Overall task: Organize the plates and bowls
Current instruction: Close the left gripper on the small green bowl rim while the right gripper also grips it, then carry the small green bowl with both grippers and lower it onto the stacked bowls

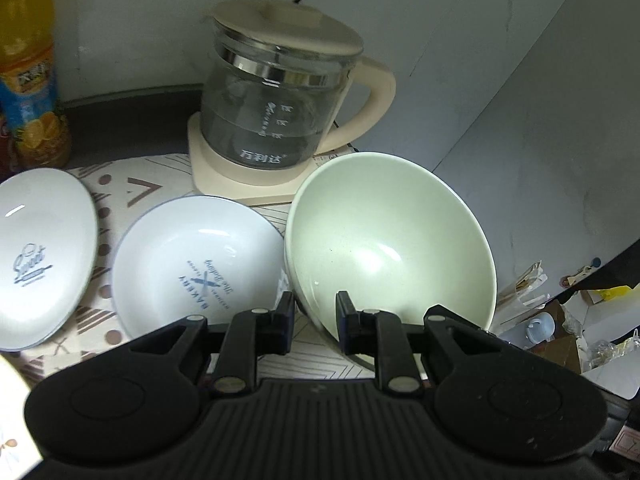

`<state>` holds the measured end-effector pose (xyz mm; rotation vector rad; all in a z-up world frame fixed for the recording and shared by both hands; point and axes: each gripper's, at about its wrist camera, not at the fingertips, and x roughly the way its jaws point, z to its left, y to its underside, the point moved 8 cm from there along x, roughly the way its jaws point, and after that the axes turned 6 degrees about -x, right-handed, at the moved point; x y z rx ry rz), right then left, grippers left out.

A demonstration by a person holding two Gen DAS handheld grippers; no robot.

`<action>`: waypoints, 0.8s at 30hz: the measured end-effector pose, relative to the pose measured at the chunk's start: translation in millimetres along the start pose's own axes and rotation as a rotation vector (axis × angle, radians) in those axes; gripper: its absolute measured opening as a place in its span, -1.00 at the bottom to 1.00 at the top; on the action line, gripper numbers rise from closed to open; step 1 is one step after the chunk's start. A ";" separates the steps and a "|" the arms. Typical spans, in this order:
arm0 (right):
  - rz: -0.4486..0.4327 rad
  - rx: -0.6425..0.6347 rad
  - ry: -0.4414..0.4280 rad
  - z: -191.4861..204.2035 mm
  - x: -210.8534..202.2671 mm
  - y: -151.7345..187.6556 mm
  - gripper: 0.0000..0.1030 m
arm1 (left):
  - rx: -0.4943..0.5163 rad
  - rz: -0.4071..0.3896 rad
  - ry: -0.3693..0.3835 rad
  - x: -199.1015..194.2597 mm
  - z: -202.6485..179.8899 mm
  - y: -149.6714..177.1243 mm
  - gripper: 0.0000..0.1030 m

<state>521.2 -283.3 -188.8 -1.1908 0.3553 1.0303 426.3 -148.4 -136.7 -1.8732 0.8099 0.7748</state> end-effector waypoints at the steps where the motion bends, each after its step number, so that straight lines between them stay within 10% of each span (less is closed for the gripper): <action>1: -0.007 -0.003 0.001 4.0 -3.3 1.4 -0.44 | -0.001 -0.004 0.001 -4.6 2.8 1.0 -0.62; 24: -0.073 -0.030 0.015 64.5 -57.9 47.4 -0.44 | 0.002 -0.054 0.043 -79.0 45.5 29.9 -0.62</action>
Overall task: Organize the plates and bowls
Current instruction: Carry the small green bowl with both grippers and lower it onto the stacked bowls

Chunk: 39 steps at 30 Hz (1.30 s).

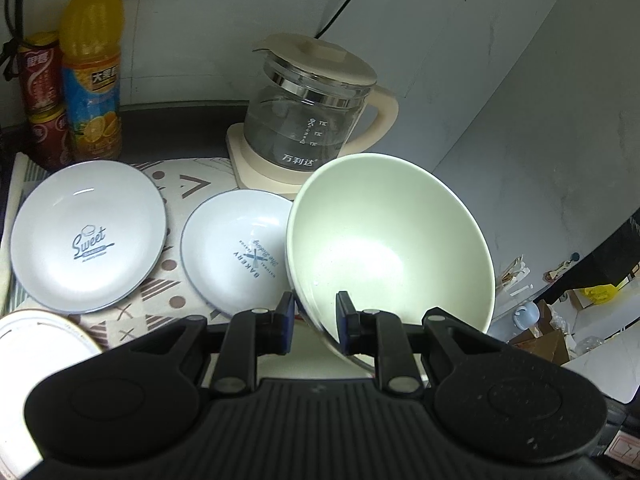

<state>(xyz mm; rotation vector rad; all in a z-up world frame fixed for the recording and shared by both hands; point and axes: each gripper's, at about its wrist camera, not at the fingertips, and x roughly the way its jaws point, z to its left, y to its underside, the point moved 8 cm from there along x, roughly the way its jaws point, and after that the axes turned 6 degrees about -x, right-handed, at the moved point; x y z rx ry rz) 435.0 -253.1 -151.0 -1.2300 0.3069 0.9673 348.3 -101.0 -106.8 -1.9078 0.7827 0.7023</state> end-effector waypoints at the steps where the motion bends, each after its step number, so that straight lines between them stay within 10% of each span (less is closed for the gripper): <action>1: 0.000 -0.001 0.000 1.7 -1.7 2.1 -0.44 | 0.000 -0.001 0.000 -2.1 1.9 1.7 -0.62; 39: 0.178 -0.038 -0.016 29.2 -8.9 82.0 -0.32 | -0.061 0.130 -0.060 -17.2 59.6 73.5 -0.55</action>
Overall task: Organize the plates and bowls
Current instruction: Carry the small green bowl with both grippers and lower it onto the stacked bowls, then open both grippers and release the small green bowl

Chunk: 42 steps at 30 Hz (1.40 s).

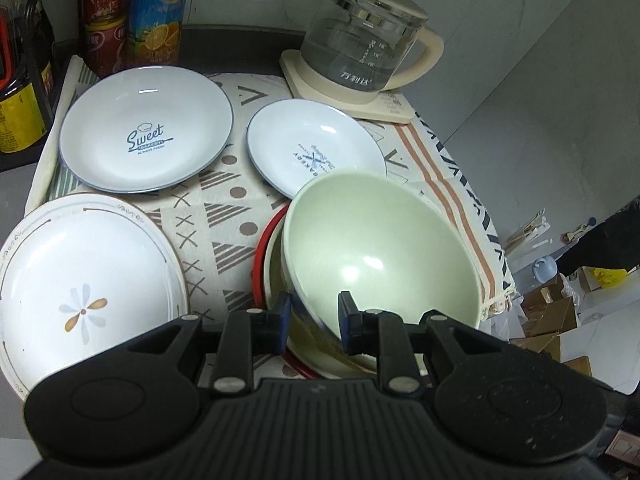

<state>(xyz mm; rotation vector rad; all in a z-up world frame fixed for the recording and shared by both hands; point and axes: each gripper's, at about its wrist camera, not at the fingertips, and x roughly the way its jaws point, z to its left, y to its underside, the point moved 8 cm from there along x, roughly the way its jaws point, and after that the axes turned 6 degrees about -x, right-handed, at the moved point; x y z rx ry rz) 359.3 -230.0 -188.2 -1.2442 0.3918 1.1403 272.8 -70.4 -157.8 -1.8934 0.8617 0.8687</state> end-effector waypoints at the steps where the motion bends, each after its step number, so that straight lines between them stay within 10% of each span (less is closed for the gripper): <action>1: 0.005 0.004 -0.004 -0.5 0.2 0.4 -0.31 | -0.001 0.007 -0.004 1.1 0.7 1.0 -0.54; 28: 0.015 0.041 0.063 -16.5 -2.4 5.8 0.14 | -0.013 -0.004 -0.054 1.6 30.6 -14.0 -0.16; 42: -0.093 0.000 0.004 20.7 -17.1 -32.2 0.63 | -0.025 -0.059 -0.079 -19.4 49.2 -37.8 0.48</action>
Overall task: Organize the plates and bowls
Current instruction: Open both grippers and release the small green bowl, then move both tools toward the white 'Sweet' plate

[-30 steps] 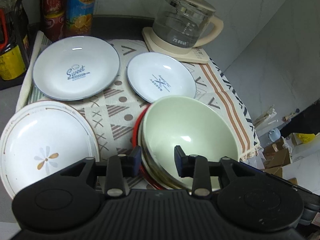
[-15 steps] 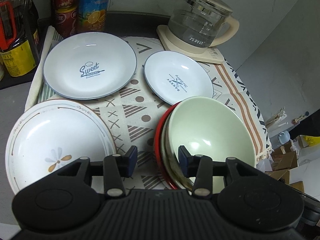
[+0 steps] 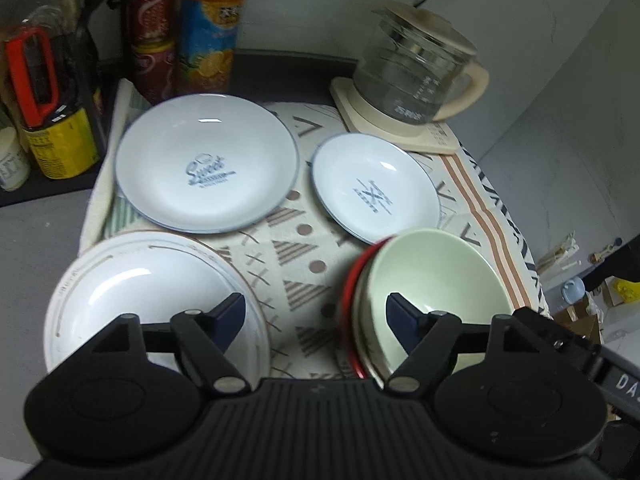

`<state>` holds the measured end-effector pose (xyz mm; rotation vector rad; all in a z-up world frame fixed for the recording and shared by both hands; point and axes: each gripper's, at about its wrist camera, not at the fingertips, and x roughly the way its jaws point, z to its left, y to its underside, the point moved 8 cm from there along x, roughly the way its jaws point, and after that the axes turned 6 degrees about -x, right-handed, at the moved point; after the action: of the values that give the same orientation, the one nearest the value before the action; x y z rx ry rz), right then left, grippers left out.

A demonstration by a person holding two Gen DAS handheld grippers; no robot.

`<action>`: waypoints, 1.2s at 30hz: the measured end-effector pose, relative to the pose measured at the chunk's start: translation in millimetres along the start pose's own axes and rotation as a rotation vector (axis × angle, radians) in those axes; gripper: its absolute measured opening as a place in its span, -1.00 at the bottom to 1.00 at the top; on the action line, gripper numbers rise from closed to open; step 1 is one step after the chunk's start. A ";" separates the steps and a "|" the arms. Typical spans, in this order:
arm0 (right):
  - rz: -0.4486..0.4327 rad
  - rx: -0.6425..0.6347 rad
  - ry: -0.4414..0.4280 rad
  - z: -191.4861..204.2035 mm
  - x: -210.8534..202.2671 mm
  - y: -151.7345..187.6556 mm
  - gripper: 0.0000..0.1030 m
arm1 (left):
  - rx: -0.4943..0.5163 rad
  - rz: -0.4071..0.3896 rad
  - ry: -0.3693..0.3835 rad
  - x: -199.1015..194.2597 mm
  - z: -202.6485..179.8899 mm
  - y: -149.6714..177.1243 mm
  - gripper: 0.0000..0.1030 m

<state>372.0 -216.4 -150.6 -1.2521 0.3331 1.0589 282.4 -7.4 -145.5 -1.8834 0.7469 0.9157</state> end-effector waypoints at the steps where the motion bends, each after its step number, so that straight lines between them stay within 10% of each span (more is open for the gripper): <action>1: -0.001 -0.007 -0.006 4.5 1.4 -2.4 0.64 | -0.007 -0.007 -0.002 -1.4 4.0 -2.7 0.48; 36: 0.195 -0.089 -0.117 147.6 160.3 -39.7 0.45 | -0.233 -0.070 -0.085 46.7 146.2 -91.7 0.41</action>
<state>438.3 -9.1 -191.9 -1.2490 0.3258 1.3210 336.9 156.5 -191.7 -2.0438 0.5379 1.0685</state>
